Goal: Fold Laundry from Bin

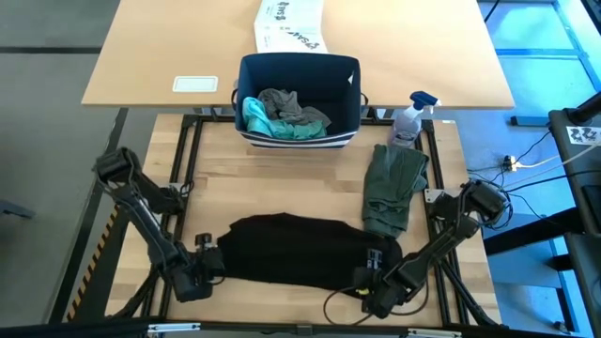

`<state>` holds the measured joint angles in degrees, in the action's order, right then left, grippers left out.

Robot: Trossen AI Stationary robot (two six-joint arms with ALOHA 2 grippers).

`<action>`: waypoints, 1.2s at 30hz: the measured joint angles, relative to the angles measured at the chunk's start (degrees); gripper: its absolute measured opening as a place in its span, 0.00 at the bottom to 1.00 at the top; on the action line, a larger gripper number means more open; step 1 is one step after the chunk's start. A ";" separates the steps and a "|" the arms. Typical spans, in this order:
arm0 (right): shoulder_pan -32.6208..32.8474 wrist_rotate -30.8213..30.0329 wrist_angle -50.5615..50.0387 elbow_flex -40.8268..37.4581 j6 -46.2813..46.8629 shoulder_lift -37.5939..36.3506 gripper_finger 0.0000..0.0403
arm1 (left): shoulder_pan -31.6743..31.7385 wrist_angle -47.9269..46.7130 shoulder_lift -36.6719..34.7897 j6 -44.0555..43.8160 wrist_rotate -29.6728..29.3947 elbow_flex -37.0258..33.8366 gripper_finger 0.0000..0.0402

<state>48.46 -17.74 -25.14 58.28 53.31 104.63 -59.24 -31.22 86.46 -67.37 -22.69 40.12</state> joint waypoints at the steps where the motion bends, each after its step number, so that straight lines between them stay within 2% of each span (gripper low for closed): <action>1: -0.51 -0.09 0.35 0.34 -0.65 0.06 0.54 | 0.02 0.91 -0.44 0.02 -0.72 0.11 0.35; 5: -1.34 0.20 -1.08 4.26 -1.49 -0.30 0.54 | 0.29 2.62 -2.81 1.03 -2.98 0.78 0.35; 8: -1.66 -1.89 -4.05 8.95 -4.31 -1.06 0.54 | 0.62 3.75 -4.87 4.14 -10.02 3.41 0.35; 11: -1.93 -8.14 -7.30 13.20 -7.34 -1.28 0.54 | 1.57 6.83 -5.25 9.45 -18.01 5.02 0.35; 13: -1.94 -13.52 -8.60 13.88 -9.22 -1.28 0.54 | 3.25 9.71 -4.85 13.42 -19.99 4.81 0.35; 15: -2.48 -17.92 -8.41 12.95 -10.38 -1.12 0.54 | 5.87 12.85 -3.75 16.14 -19.67 3.72 0.35; 17: -3.66 -18.90 -8.31 10.81 -10.38 -0.89 0.54 | 8.37 14.45 -2.13 17.63 -18.55 2.26 0.35; 21: -6.92 -15.77 -6.42 4.75 -9.25 -0.85 0.54 | 13.67 16.02 1.82 18.21 -15.95 0.18 0.35; 26: -8.87 -11.06 -4.23 -0.99 -8.14 -0.80 0.54 | 17.97 15.41 6.29 14.70 -6.33 -2.38 0.35; 28: -8.79 -9.47 -0.63 -2.87 -7.92 -0.81 0.54 | 17.50 14.98 6.99 10.93 -4.47 -3.12 0.35; 31: -8.78 -8.22 5.49 -4.08 -8.56 -0.89 0.54 | 13.88 14.63 7.11 4.97 -4.84 -4.10 0.35; 36: -9.33 -7.63 9.94 -1.73 -13.97 -1.00 0.54 | 7.01 12.12 4.48 -1.45 -4.12 -3.43 0.35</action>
<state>39.14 -25.37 -15.20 56.54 39.34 103.63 -52.23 -19.10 90.94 -68.83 -26.82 36.69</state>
